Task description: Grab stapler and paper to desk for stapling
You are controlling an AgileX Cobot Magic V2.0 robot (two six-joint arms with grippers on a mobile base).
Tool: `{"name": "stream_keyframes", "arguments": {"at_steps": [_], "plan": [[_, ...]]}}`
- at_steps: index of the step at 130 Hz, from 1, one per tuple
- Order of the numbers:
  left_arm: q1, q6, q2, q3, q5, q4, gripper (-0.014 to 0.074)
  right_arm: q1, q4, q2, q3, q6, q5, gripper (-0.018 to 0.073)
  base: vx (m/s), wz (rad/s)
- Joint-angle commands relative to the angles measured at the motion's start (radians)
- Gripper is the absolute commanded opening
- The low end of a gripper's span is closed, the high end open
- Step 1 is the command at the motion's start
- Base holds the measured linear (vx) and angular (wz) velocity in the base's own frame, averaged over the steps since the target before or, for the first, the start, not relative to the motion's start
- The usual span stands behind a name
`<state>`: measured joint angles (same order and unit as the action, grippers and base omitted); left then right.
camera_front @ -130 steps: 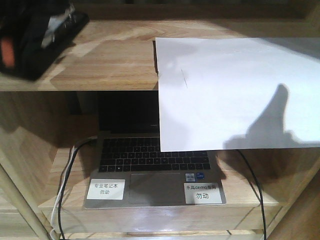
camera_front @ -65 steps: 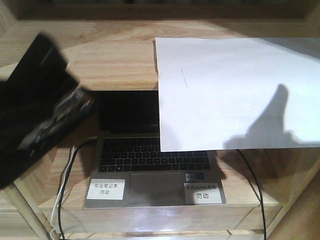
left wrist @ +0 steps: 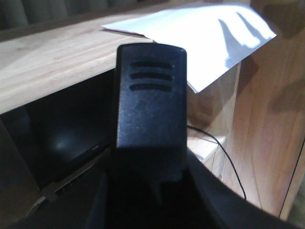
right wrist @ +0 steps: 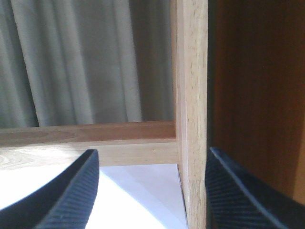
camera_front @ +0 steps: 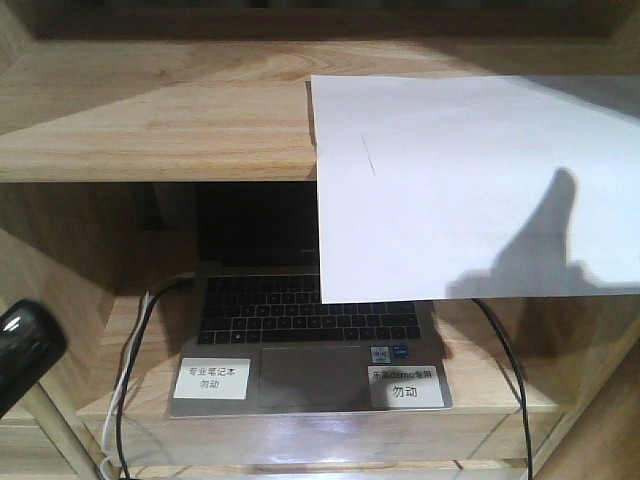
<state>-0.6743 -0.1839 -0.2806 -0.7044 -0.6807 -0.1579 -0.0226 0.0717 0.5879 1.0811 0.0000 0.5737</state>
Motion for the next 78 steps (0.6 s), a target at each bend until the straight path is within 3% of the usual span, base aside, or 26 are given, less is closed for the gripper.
{"name": "stream_keyframes", "arguments": {"at_steps": [1,78], "plan": [[-0.004,-0.002,0.042,-0.012,0.103,-0.016,-0.0008,-0.007,0.002,0.012,0.027,-0.006,-0.071,0.0452,0.00,0.00],[-0.004,-0.002,0.089,-0.005,0.058,-0.018,-0.0006,-0.007,0.002,0.012,0.027,-0.006,-0.071,0.0452,0.00,0.00]]}}
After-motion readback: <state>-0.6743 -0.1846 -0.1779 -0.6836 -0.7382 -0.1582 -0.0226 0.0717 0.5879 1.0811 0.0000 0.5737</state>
